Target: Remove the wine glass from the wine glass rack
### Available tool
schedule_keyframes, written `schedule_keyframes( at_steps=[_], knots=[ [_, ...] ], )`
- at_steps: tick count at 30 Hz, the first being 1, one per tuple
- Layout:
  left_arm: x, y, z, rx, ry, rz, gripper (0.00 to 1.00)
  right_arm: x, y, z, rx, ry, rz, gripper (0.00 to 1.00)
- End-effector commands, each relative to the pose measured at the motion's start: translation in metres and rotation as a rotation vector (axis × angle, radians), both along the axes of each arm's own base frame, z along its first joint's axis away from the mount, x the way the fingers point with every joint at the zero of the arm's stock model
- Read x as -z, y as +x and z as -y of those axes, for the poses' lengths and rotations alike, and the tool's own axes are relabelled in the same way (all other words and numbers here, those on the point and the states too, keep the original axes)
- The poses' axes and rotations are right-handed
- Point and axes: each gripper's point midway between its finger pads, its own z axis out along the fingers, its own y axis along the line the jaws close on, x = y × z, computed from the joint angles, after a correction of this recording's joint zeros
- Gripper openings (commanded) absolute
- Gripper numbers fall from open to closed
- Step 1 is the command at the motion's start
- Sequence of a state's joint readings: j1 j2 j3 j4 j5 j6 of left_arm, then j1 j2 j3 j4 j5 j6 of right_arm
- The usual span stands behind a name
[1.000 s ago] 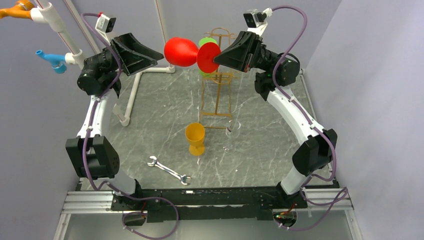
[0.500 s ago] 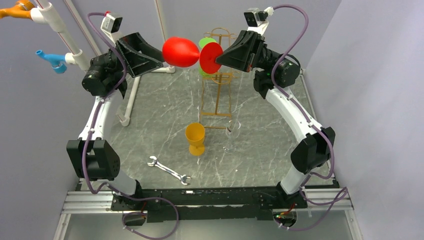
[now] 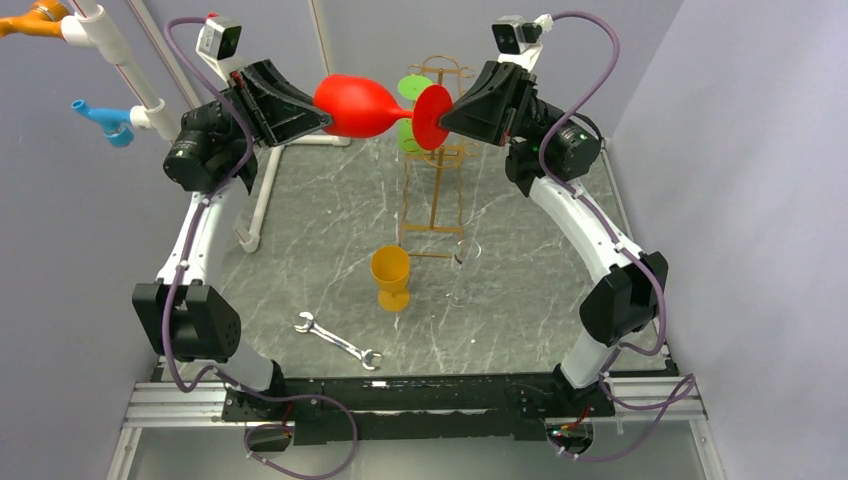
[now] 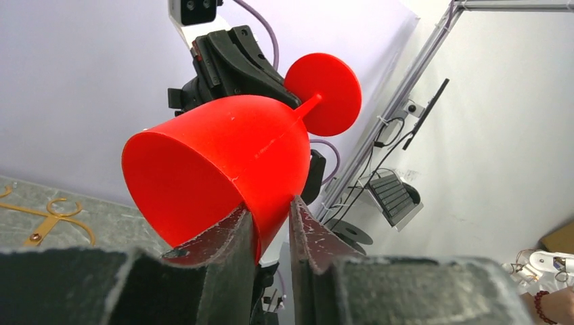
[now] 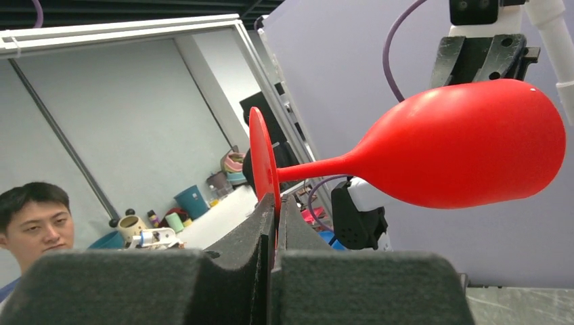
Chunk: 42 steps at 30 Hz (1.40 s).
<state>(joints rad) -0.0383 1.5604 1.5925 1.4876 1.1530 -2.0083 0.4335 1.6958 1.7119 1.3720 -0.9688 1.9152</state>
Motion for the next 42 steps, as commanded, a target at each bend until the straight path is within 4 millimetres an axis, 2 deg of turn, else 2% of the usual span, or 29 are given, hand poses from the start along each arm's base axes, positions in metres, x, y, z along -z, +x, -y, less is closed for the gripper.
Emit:
schedule_keyframes(
  at_steps=[1, 3, 4, 11, 15, 17, 20, 26, 33, 39, 42],
  knots=[
    [-0.037, -0.064, -0.003, 0.017, -0.074, 0.223, 0.18, -0.008, -0.006, 0.006, 0.005, 0.058, 0.059, 0.0],
    [-0.042, -0.069, -0.004, 0.008, -0.091, 0.23, 0.04, -0.009, -0.007, 0.007, 0.02, 0.057, 0.061, 0.0],
    [-0.045, -0.071, -0.004, 0.005, -0.099, 0.227, 0.0, -0.009, -0.007, 0.006, 0.031, 0.055, 0.06, 0.0],
    [-0.059, -0.087, -0.005, -0.038, -0.123, 0.259, 0.0, -0.001, 0.003, 0.0, 0.121, -0.004, 0.035, 0.01],
    [-0.059, -0.085, -0.002, -0.111, -0.064, 0.267, 0.0, 0.003, 0.007, -0.001, 0.156, -0.028, 0.029, 0.47],
    [-0.057, -0.081, 0.0, -0.168, -0.03, 0.263, 0.0, 0.004, 0.008, 0.0, 0.171, -0.035, 0.03, 0.6],
    [-0.054, -0.071, 0.0, -0.256, 0.017, 0.235, 0.0, 0.008, 0.009, 0.001, 0.2, -0.053, 0.043, 0.69],
    [-0.052, -0.067, 0.0, -0.311, 0.073, 0.258, 0.0, 0.022, 0.018, 0.006, 0.279, -0.104, 0.029, 0.78],
    [-0.044, -0.059, 0.0, -0.329, 0.139, 0.234, 0.0, 0.026, 0.022, 0.012, 0.388, -0.18, 0.083, 0.88],
    [-0.037, -0.051, -0.002, -0.375, 0.188, 0.214, 0.0, 0.028, 0.031, 0.02, 0.581, -0.256, 0.156, 0.92],
    [-0.035, -0.049, -0.002, -0.388, 0.198, 0.21, 0.0, 0.03, 0.033, 0.022, 0.621, -0.278, 0.16, 0.92]
  ],
)
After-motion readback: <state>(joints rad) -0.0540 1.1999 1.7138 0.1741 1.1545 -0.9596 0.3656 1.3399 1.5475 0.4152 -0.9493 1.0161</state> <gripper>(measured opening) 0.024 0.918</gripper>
